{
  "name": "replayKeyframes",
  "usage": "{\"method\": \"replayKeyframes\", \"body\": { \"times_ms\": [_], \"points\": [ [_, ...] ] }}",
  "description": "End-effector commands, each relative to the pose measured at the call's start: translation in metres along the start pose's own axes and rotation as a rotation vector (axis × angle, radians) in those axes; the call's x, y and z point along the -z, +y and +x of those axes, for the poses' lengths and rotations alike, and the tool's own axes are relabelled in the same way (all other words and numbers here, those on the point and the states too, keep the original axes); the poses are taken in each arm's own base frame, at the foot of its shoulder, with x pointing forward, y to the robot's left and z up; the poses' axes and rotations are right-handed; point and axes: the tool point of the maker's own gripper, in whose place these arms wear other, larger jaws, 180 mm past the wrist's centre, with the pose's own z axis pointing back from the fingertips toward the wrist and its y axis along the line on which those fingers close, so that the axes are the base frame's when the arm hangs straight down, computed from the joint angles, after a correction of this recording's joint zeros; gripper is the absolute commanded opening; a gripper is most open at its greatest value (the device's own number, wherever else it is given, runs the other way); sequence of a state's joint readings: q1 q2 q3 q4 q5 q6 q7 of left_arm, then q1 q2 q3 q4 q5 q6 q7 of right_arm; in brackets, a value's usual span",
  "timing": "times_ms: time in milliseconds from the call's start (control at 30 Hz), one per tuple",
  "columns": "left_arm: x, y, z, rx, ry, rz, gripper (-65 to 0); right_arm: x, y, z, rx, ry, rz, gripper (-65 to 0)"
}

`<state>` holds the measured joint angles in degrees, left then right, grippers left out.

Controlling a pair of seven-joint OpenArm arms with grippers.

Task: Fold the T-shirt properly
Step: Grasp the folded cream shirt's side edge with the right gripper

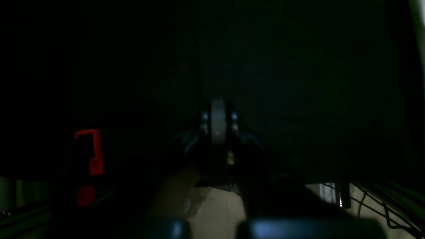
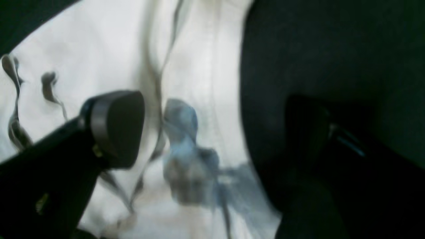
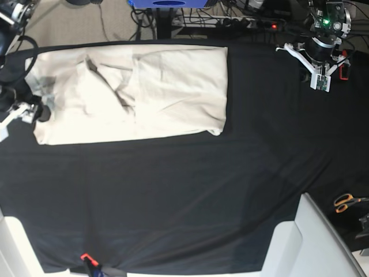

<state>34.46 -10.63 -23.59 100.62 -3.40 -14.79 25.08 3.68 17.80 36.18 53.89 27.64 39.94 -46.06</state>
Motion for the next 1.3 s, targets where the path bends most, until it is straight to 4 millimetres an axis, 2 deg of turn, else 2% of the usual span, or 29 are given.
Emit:
{"method": "replayKeyframes", "body": {
  "times_ms": [0,167,233,333,433,533,733,867,1267],
  "points": [
    [-0.002,0.005,0.003,0.0,-0.018,0.013,-65.0,-0.006,-0.007,0.009,-0.001,-0.02,-0.011,0.0],
    [0.004,0.005,-0.011,-0.014,0.019,0.01,-65.0,-0.002,-0.012,-0.015,0.036,0.056,-0.007,0.0],
    [0.005,0.004,-0.015,-0.018,0.029,0.007,-65.0,-0.003,-0.012,-0.034,0.037,0.124,-0.009,0.0],
    [0.009,0.003,-0.01,-0.025,-0.016,0.003,-65.0,-0.004,-0.005,-0.046,0.018,0.186,-0.003,0.0],
    [0.013,0.004,-0.017,-0.033,-0.016,0.004,-65.0,-0.009,-0.001,-0.058,-0.011,0.226,-0.011,-5.1],
    [0.014,0.003,-0.024,-0.042,-0.001,0.002,-65.0,-0.013,0.004,-0.061,-0.042,0.231,-0.018,-8.0],
    [0.015,0.003,-0.026,-0.043,0.003,0.002,-65.0,0.007,0.043,-0.075,-0.106,0.266,0.052,-8.3],
    [0.015,0.003,-0.025,-0.043,0.002,0.002,-65.0,0.015,0.058,-0.08,-0.118,0.278,0.084,-8.3],
    [0.016,0.003,-0.022,-0.042,-0.005,0.003,-65.0,0.021,0.075,-0.096,-0.14,0.337,0.117,-8.7]
  ]
}}
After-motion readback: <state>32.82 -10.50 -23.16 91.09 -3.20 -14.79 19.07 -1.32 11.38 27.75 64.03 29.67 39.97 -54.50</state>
